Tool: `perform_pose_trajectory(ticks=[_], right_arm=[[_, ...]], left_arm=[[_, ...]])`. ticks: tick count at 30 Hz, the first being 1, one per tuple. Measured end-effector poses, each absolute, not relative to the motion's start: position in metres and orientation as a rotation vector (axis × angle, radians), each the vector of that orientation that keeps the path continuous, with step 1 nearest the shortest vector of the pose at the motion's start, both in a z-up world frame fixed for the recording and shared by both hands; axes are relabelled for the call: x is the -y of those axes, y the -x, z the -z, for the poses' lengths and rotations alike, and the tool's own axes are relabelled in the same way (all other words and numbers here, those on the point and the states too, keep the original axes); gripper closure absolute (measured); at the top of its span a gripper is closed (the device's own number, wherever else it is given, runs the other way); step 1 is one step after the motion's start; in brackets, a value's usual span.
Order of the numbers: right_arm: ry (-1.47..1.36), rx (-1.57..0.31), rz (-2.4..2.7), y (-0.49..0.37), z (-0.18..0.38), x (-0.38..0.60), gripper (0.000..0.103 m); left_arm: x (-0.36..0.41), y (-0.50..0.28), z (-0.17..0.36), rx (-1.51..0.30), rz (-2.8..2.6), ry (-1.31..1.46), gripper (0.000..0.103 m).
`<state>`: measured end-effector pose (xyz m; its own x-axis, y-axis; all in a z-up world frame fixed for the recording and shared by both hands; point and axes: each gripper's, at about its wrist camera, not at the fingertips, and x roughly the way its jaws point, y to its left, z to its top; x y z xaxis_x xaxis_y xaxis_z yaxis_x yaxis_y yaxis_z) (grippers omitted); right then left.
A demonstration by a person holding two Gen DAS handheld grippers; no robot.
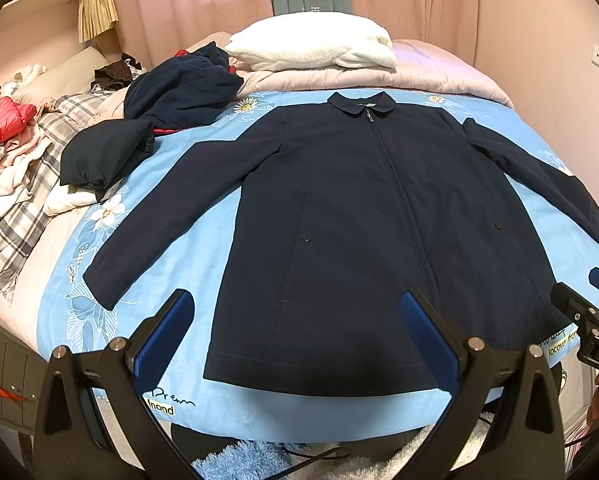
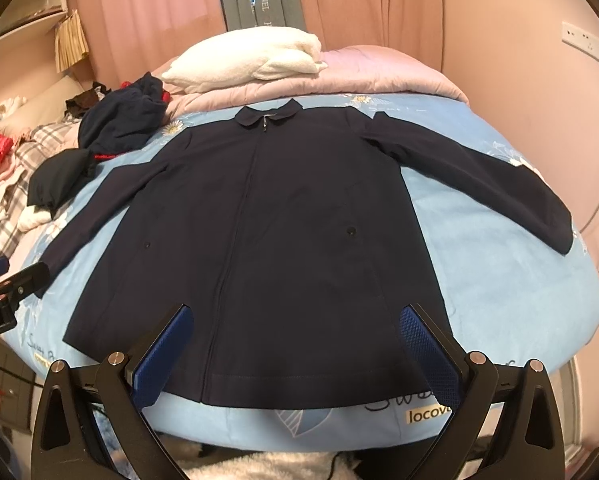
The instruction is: Fold large clothes
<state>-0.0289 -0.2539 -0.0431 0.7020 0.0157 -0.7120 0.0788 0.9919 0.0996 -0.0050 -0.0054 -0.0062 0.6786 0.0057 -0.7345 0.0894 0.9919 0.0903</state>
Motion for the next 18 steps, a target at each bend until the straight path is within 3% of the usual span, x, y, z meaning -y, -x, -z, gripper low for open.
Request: perform_pose_trajectory(ticks=[12,18], right_arm=[[-0.133,-0.791,0.03,0.028,0.044,0.256,0.001],[-0.465,-0.626,-0.221,0.034,0.051,0.311,0.001]], left_arm=[[0.004,0.004,0.008,-0.826,0.048,-0.119,0.0],[-0.018,-0.008,0.021,-0.847,0.204,0.101,0.0]])
